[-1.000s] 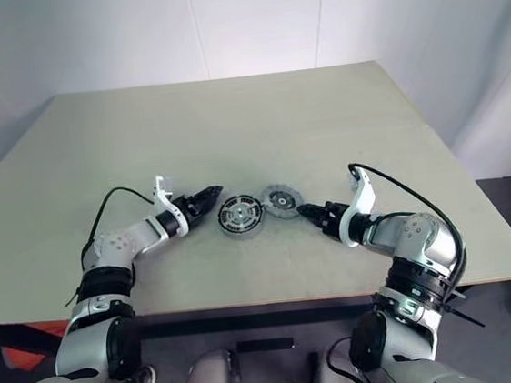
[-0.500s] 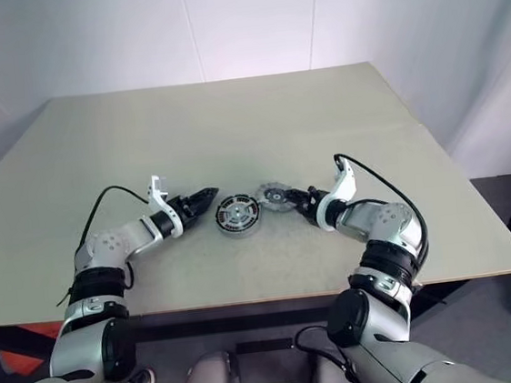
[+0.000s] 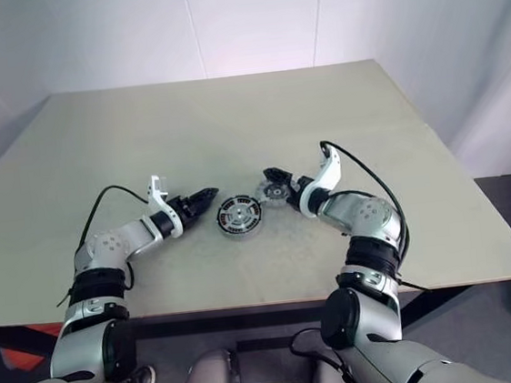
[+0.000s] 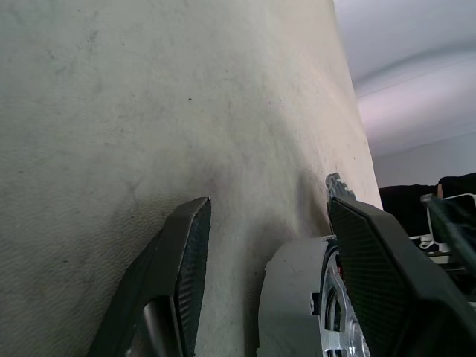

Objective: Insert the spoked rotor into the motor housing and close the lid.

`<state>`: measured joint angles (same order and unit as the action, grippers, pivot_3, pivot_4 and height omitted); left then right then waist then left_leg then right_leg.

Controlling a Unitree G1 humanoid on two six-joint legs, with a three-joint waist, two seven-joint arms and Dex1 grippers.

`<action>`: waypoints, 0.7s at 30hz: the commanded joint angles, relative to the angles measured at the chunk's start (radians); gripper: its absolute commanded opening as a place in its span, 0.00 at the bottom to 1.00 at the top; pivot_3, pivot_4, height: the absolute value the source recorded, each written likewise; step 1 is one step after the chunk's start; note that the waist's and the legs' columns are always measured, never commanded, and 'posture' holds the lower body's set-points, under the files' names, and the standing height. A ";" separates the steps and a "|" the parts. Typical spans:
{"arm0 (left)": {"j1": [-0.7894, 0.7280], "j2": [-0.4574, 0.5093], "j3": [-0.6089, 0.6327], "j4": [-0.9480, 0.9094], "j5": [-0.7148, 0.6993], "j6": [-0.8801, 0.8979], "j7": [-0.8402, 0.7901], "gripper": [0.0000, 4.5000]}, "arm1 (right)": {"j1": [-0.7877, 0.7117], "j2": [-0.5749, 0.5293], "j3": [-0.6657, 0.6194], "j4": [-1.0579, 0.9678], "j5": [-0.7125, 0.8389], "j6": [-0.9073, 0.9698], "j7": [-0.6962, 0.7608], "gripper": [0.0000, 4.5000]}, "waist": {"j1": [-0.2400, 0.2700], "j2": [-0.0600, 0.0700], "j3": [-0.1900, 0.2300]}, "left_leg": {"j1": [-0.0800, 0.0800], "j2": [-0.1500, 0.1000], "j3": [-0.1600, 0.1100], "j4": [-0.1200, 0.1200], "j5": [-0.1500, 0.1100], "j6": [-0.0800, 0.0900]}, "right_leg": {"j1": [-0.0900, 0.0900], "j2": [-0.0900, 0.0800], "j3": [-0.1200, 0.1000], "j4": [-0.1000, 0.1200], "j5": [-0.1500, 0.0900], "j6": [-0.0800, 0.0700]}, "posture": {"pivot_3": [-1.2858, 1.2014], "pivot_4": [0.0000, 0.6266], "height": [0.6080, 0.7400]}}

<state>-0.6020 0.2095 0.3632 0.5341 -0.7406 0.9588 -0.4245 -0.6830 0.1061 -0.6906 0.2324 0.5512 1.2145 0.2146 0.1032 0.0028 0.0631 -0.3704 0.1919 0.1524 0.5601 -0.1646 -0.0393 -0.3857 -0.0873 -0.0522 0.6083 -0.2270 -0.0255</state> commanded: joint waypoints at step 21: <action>-0.063 0.106 0.050 0.075 0.042 -0.094 -0.041 0.61 | 0.156 -0.253 0.665 -0.412 0.011 -0.200 0.243 0.99 | 0.007 0.000 0.000 | 0.000 0.001 -0.002 0.000 0.000 0.000 | 0.001 0.001 -0.001 -0.001 0.002 0.005 | 0.52 0.00 1.00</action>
<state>-0.6318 0.3114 0.4038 0.6145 -0.6976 0.8803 -0.4487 -0.5304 -0.1346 -0.0999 -0.1512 0.6144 1.1328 0.4052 0.1099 0.0025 0.0630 -0.3705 0.1923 0.1505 0.5600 -0.1646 -0.0396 -0.3845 -0.0866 -0.0529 0.6073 -0.2257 -0.0203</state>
